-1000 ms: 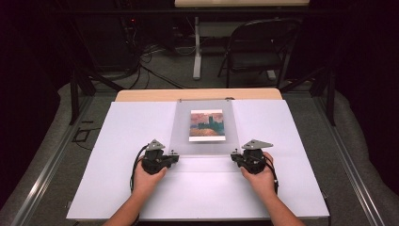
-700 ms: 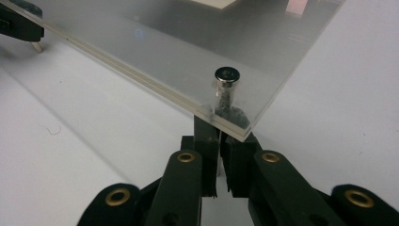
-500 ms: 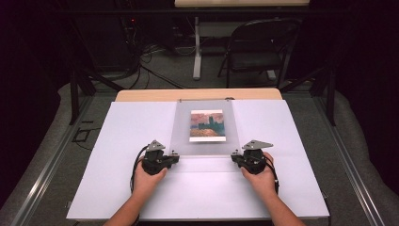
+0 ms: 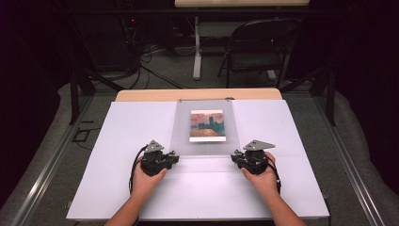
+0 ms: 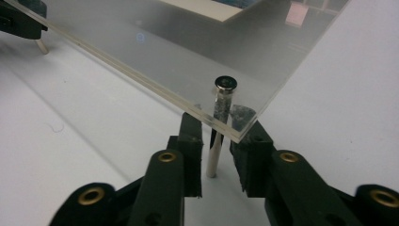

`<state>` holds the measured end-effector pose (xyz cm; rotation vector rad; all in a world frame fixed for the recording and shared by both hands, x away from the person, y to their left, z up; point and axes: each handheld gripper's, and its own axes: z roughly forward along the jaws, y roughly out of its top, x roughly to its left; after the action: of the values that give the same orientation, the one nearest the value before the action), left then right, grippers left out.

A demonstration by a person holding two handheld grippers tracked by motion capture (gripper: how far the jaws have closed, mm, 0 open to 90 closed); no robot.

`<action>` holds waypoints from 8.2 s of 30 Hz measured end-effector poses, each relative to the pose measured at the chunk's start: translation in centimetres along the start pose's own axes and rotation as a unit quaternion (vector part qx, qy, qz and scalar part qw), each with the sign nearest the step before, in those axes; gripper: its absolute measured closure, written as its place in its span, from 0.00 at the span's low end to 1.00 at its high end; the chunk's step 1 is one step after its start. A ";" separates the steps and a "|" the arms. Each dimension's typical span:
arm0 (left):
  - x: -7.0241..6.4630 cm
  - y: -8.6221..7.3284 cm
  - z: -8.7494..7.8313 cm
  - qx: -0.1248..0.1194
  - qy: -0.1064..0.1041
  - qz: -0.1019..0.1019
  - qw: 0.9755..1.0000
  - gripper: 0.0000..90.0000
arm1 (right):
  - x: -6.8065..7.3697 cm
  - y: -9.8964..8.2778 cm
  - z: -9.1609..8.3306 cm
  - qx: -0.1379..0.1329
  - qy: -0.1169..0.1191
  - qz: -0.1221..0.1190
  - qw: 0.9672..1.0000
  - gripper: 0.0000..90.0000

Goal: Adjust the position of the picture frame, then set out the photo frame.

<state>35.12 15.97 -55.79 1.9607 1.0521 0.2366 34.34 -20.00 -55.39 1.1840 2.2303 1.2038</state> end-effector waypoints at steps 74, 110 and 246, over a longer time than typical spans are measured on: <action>1.2 5.8 -6.0 0.001 0.002 0.020 1.000 0.53 | -1.2 3.0 -6.6 0.022 -0.005 -0.004 1.000 0.59; 4.6 15.3 -1.7 0.024 0.083 0.001 0.996 0.50 | -6.3 11.8 -0.7 0.037 -0.048 0.031 0.998 0.50; 8.0 14.9 5.3 0.079 0.009 -0.156 0.985 0.52 | -9.1 12.9 6.7 0.087 0.019 0.155 0.984 0.42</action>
<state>51.58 14.91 -49.27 1.8998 1.4067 -0.0010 50.48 -19.95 -49.63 1.6405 2.2761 1.1669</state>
